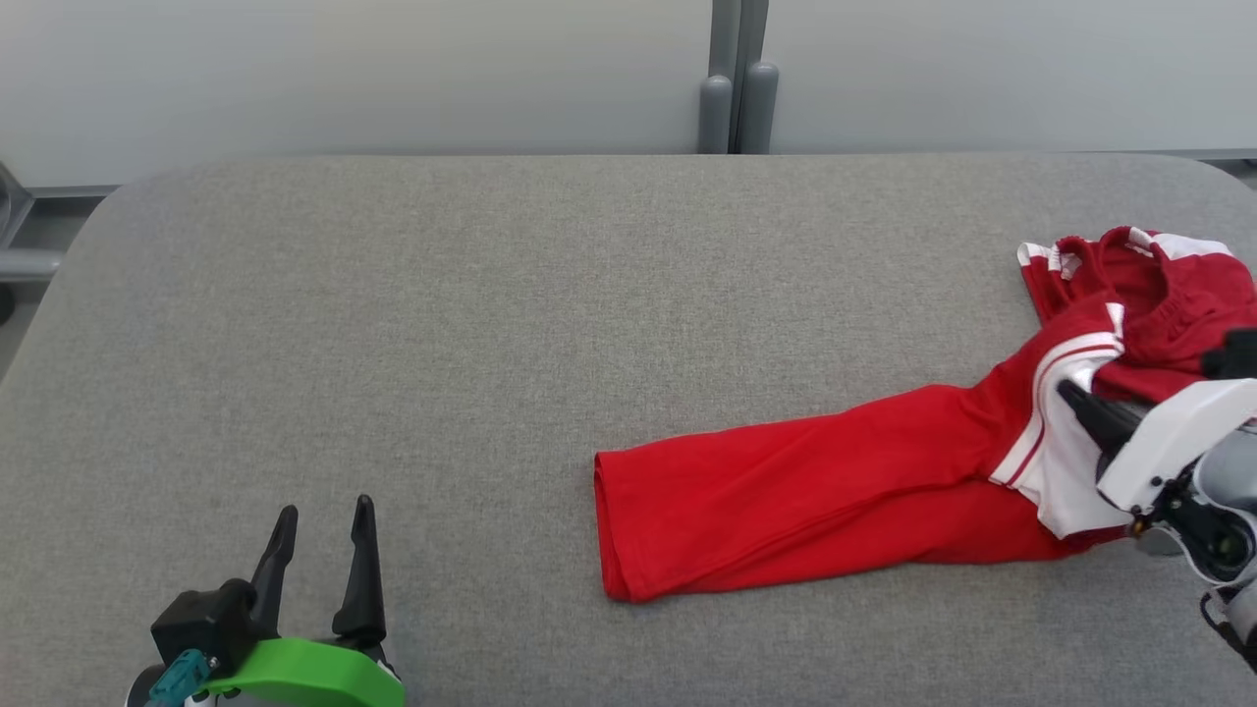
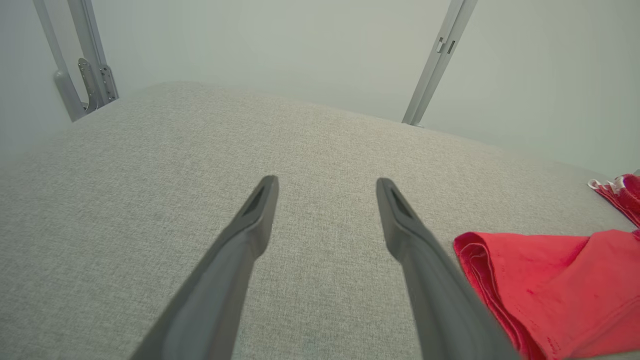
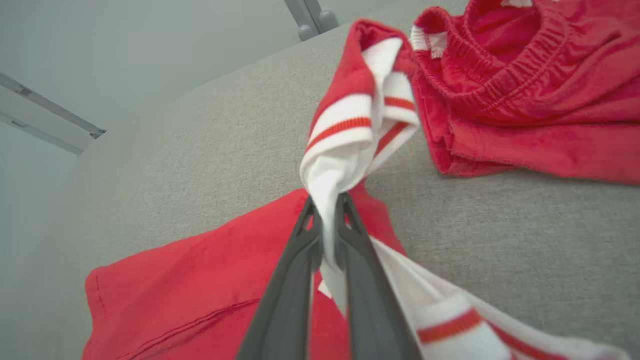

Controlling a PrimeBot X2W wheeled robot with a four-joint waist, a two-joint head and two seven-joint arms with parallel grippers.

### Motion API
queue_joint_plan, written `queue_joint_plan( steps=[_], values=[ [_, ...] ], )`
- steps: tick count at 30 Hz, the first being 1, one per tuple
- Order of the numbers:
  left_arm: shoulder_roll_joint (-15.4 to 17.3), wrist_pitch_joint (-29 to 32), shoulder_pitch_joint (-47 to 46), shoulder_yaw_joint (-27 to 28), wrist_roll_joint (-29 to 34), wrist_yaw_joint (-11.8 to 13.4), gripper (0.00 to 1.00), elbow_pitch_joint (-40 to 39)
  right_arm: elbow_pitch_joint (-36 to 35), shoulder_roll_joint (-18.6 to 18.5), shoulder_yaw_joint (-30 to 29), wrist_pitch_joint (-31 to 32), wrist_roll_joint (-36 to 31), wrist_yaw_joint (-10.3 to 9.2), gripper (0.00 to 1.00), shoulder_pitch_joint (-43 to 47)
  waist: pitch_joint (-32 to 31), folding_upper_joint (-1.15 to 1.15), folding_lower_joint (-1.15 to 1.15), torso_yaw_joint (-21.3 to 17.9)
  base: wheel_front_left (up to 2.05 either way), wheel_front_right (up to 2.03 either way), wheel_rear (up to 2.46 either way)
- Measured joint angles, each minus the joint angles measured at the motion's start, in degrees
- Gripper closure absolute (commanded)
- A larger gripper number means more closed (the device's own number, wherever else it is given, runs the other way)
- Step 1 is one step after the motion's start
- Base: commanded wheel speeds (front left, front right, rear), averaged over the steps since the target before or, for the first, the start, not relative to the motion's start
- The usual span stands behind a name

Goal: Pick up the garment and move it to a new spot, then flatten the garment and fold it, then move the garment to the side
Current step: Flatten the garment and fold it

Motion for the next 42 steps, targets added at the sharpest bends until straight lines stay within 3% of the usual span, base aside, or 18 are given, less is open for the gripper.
queue_joint_plan(
  steps=[14, 20, 27, 33, 42],
  values=[
    [-0.51, 0.03, 1.16, -1.92, 0.01, -0.01, 0.00, 0.76, -11.70, 4.44, 7.48, 5.53, 0.45, 0.67, 1.00, -0.46, -3.10, 0.00, 0.00, -0.74, 0.00, 0.00, 0.00],
    [-0.76, 0.09, 1.25, -2.34, 0.00, -0.03, 0.00, 1.15, -14.73, 8.83, 10.47, 8.36, 1.85, 0.98, 1.00, -1.88, -3.58, 0.00, 0.00, 0.52, 0.00, 0.00, 0.00],
    [-1.14, 0.09, 1.28, -3.35, 0.00, -0.35, 0.00, 1.36, -13.07, 11.65, 12.43, 9.94, 1.35, 0.80, 1.00, -3.30, -3.37, 0.00, 0.00, 2.89, 0.00, 0.00, 0.00],
    [-1.90, 0.09, 1.27, -3.86, -0.01, -0.47, 0.00, 1.59, -8.73, 12.71, 13.90, 11.67, 0.05, -2.13, 1.00, -3.83, -2.38, 0.00, 0.00, 6.13, 0.00, 0.00, 0.00],
    [-2.09, 0.08, 1.10, -3.88, -0.02, -0.73, 0.00, 1.99, -4.42, 15.05, 17.38, 13.67, -2.83, -3.19, 1.00, -5.90, -0.70, 0.00, 0.00, 10.10, 0.00, 0.00, 0.00]
  ],
)
